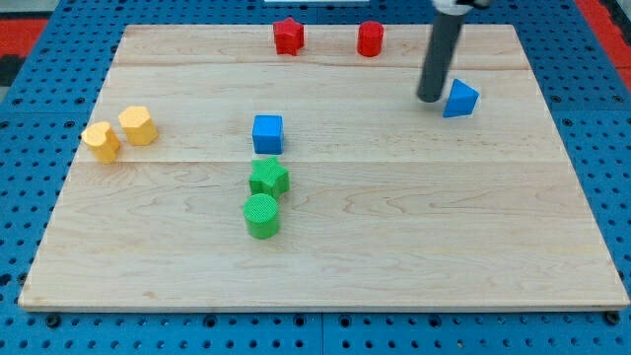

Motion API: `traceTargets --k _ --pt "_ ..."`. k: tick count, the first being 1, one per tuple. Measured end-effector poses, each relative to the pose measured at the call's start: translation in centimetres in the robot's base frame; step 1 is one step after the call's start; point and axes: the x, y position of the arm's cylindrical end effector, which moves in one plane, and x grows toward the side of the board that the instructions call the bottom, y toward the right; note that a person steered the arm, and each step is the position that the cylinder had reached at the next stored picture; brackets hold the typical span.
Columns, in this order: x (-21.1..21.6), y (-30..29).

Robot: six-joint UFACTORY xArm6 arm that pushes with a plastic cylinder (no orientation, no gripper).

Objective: Place the blue cube diagonally to the bottom left of the blue triangle

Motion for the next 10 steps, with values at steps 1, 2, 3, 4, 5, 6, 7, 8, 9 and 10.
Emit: traceTargets --k 1,2,3,4,5,6,7,8,9,10 --pt "0.1 -8.9" --pt "1.0 -17.4" --pt "3.6 -19.9" --pt "6.7 -20.4" --pt "8.5 -19.8" --pt "9.4 -21.2" --pt "9.8 -15.6" --pt "9.8 -9.6" --pt "9.8 -5.2" --pt "9.7 -8.0"
